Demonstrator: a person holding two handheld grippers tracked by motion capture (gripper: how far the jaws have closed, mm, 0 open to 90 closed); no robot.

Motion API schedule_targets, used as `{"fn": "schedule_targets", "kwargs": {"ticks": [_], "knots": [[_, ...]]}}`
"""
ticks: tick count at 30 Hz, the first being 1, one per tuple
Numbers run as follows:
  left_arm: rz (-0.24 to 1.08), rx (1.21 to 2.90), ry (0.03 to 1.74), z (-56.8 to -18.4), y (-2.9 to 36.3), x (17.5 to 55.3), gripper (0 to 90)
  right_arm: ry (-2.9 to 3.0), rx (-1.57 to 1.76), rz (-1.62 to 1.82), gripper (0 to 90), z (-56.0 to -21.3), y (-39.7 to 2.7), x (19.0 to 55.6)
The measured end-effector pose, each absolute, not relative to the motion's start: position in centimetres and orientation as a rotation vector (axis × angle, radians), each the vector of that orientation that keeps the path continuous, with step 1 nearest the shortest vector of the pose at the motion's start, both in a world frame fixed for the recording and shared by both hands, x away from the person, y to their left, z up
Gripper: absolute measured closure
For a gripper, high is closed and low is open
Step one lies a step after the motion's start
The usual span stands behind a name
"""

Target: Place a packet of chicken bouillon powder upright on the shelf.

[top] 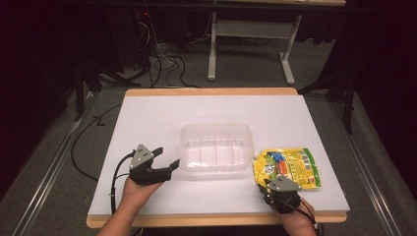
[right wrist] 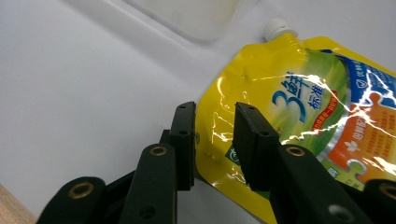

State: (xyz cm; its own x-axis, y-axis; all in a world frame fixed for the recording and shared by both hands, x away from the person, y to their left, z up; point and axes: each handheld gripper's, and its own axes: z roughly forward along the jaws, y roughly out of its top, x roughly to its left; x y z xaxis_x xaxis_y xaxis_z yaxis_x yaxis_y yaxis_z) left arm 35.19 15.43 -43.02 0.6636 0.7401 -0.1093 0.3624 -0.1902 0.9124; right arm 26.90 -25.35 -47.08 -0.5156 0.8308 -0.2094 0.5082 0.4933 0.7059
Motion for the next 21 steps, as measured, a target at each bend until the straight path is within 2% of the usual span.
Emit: {"fn": "schedule_targets", "kwargs": {"ticks": [2, 5, 6, 7, 12, 21], "knots": [[0.437, 1.797, 0.882, -43.0, 15.5, 35.2, 23.0, 2.199, 1.081, 0.765, 73.7, -47.1, -25.1, 26.9], [0.436, 1.797, 0.882, -43.0, 15.5, 35.2, 23.0, 2.197, 1.069, 0.762, 85.9, -47.0, -25.1, 26.9], [0.436, 1.797, 0.882, -43.0, 15.5, 35.2, 23.1, 2.197, 1.069, 0.762, 85.9, -47.0, -25.1, 26.9], [0.435, 1.797, 0.884, -43.0, 15.5, 35.2, 23.0, 2.203, 1.081, 0.788, 90.0, -46.9, -25.3, 26.9], [0.435, 1.796, 0.883, -43.0, 15.6, 35.2, 23.0, 2.187, 1.105, 0.856, 90.0, -46.4, -25.9, 26.9], [0.439, 1.778, 0.911, -43.0, 16.8, 34.7, 23.2, 1.980, 1.142, 1.048, 90.0, -43.3, -28.4, 26.6]]}}
